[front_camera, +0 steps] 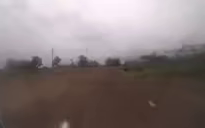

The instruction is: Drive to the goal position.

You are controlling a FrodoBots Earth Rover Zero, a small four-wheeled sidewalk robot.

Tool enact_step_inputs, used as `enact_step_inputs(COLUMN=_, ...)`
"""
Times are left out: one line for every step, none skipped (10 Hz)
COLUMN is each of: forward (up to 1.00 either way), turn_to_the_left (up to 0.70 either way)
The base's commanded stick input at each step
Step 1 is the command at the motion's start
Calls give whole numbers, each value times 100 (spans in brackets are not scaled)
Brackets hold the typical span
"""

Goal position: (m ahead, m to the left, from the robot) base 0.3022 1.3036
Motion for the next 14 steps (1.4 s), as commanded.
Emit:
enact_step_inputs(forward=70, turn_to_the_left=-35)
enact_step_inputs(forward=70, turn_to_the_left=-35)
enact_step_inputs(forward=70, turn_to_the_left=-35)
enact_step_inputs(forward=70, turn_to_the_left=-35)
enact_step_inputs(forward=70, turn_to_the_left=-35)
enact_step_inputs(forward=70, turn_to_the_left=-20)
enact_step_inputs(forward=70, turn_to_the_left=-2)
enact_step_inputs(forward=70, turn_to_the_left=0)
enact_step_inputs(forward=70, turn_to_the_left=0)
enact_step_inputs(forward=70, turn_to_the_left=0)
enact_step_inputs(forward=70, turn_to_the_left=0)
enact_step_inputs(forward=70, turn_to_the_left=0)
enact_step_inputs(forward=70, turn_to_the_left=0)
enact_step_inputs(forward=70, turn_to_the_left=0)
